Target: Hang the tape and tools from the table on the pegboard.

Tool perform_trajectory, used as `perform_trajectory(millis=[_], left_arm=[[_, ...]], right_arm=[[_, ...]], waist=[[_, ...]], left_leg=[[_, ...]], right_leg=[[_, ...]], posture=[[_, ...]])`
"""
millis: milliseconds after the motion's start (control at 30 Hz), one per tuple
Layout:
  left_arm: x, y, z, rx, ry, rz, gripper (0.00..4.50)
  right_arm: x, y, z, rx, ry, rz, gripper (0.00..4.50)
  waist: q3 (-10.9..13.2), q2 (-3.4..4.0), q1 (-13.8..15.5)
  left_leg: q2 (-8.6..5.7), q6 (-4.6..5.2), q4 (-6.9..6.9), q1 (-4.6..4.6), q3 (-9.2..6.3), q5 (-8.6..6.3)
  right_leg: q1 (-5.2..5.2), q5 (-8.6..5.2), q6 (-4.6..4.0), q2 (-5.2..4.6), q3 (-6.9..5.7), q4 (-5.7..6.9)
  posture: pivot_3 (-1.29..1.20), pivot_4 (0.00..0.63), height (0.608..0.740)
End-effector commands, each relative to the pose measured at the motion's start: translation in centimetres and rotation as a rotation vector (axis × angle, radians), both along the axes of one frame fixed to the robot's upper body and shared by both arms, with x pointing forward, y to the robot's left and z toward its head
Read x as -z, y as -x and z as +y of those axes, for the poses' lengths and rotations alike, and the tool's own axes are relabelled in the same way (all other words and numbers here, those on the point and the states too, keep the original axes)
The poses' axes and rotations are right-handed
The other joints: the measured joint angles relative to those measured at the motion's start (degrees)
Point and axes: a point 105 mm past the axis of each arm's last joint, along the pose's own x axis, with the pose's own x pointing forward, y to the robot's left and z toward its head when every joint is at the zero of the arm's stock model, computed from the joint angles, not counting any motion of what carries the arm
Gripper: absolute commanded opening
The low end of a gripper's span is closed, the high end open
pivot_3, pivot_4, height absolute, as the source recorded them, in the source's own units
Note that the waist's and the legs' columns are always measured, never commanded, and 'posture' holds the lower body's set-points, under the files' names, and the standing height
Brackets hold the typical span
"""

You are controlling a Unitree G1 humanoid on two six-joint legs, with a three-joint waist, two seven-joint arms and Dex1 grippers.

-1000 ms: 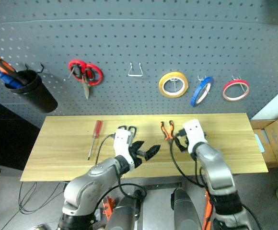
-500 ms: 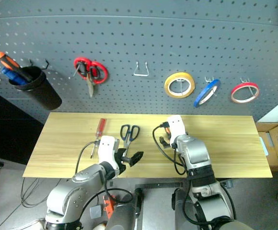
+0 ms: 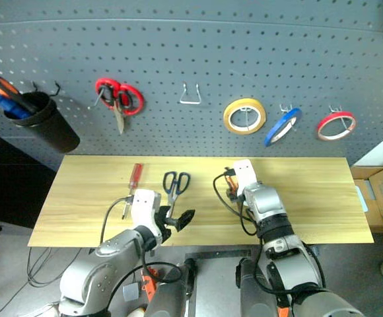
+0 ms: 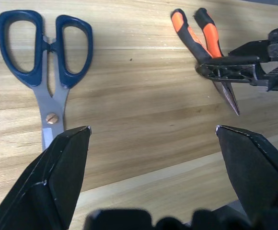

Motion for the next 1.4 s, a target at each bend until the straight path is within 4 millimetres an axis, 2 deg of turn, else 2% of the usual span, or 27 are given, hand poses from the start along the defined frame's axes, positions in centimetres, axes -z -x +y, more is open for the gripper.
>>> perform_trajectory(millis=[33, 133, 233, 433, 467, 633, 767, 867, 967, 1067, 1200, 1400], left_arm=[[-1.1, 0.4, -0.6, 0.017, 0.016, -0.043, 4.5], [-1.4, 0.6, -0.7, 0.018, 0.039, -0.048, 4.5], [-1.4, 0.8, -0.8, 0.026, 0.044, -0.045, 4.5], [-1.5, 0.7, -1.0, 0.03, 0.049, -0.048, 4.5], [-1.5, 0.7, -1.1, 0.032, 0.049, -0.049, 4.5], [-1.8, 0.1, -1.4, 0.041, 0.062, -0.064, 4.5], [-3.0, -0.3, -2.6, 0.084, 0.141, -0.107, 4.5], [-4.4, -0.1, -3.6, 0.123, 0.224, -0.156, 4.5], [-5.8, -0.1, -4.3, 0.144, 0.309, -0.21, 4.5], [-7.8, 0.0, -5.2, 0.197, 0.411, -0.279, 4.5], [-9.4, -0.2, -5.2, 0.223, 0.49, -0.326, 4.5], [-10.5, 0.1, -4.5, 0.225, 0.551, -0.343, 4.5]], right_arm=[[0.3, 0.0, 0.4, -0.001, -0.017, 0.01, 4.47], [0.8, 0.3, 0.5, -0.006, -0.024, 0.033, 4.47], [1.1, 0.5, 0.6, -0.003, -0.039, 0.047, 3.97], [1.0, 0.5, 0.3, -0.007, -0.032, 0.04, 1.87], [0.9, 0.5, 0.1, -0.01, -0.026, 0.032, 1.75], [-0.2, 0.7, -0.4, -0.094, 0.008, -0.034, 1.75], [-2.5, 2.3, -0.4, -0.253, 0.019, -0.169, 1.75], [-4.2, 4.1, -0.9, -0.286, 0.007, -0.246, 1.75], [-6.0, 6.0, -1.2, -0.32, 0.01, -0.339, 1.75], [-8.9, 7.4, -1.4, -0.3, -0.017, -0.466, 1.75], [-12.3, 7.8, -0.8, -0.273, -0.072, -0.63, 1.75], [-16.2, 7.8, 1.1, -0.299, -0.126, -0.838, 1.75]], waist=[[0.03, -0.03, 0.01], [0.04, -0.04, 0.07], [0.05, -0.04, 0.05], [0.05, -0.05, 0.06], [0.05, -0.05, 0.05], [0.05, -0.05, 0.12], [0.05, -0.05, 0.46], [0.03, -0.07, 0.25], [0.0, -0.08, -0.05], [-0.03, -0.11, -0.28], [-0.07, -0.13, -0.67], [-0.08, -0.14, -0.79]], left_leg=[[0.01, 0.0, -0.02, 0.0, 0.0, 0.0], [0.0, 0.0, -0.07, 0.0, 0.01, 0.0], [0.01, 0.0, -0.15, 0.0, 0.01, 0.0], [0.04, 0.0, -0.38, 0.01, 0.02, 0.01], [0.05, 0.0, -0.41, 0.0, 0.02, 0.01], [0.03, -0.01, -0.5, -0.03, 0.04, 0.01], [-0.04, -0.01, -0.58, -0.19, 0.03, 0.0], [-0.08, -0.06, -0.56, -0.38, 0.06, -0.02], [-0.07, -0.09, -0.56, -0.43, 0.08, -0.03], [-0.03, -0.14, -0.53, -0.42, 0.08, -0.01], [0.0, -0.23, -0.46, -0.39, 0.09, 0.07], [-0.02, -0.23, -0.43, -0.4, 0.1, 0.08]], right_leg=[[0.0, -0.01, -0.01, 0.01, -0.01, 0.0], [-0.02, -0.02, -0.01, 0.01, 0.0, -0.04], [-0.03, -0.02, -0.01, 0.01, 0.0, -0.09], [-0.08, -0.01, -0.01, 0.02, -0.01, -0.25], [-0.08, -0.01, -0.01, 0.03, -0.01, -0.31], [-0.07, 0.0, 0.01, 0.03, -0.01, -0.49], [-0.15, -0.03, 0.09, -0.02, -0.02, -0.61], [-0.33, -0.06, 0.21, -0.07, 0.03, -0.6], [-0.41, -0.06, 0.22, -0.08, 0.05, -0.59], [-0.43, -0.05, 0.23, -0.04, 0.03, -0.54], [-0.39, 0.06, 0.25, 0.0, 0.02, -0.52], [-0.38, 0.09, 0.25, -0.01, 0.03, -0.53]], posture=[[0.09, 0.384, 0.74], [0.09, 0.386, 0.74], [0.1, 0.388, 0.74], [0.1, 0.374, 0.74], [0.09, 0.373, 0.74], [0.08, 0.355, 0.74], [0.05, 0.33, 0.74], [0.0, 0.302, 0.74], [-0.06, 0.277, 0.74], [-0.07, 0.281, 0.74], [-0.07, 0.272, 0.74], [-0.04, 0.275, 0.74]])
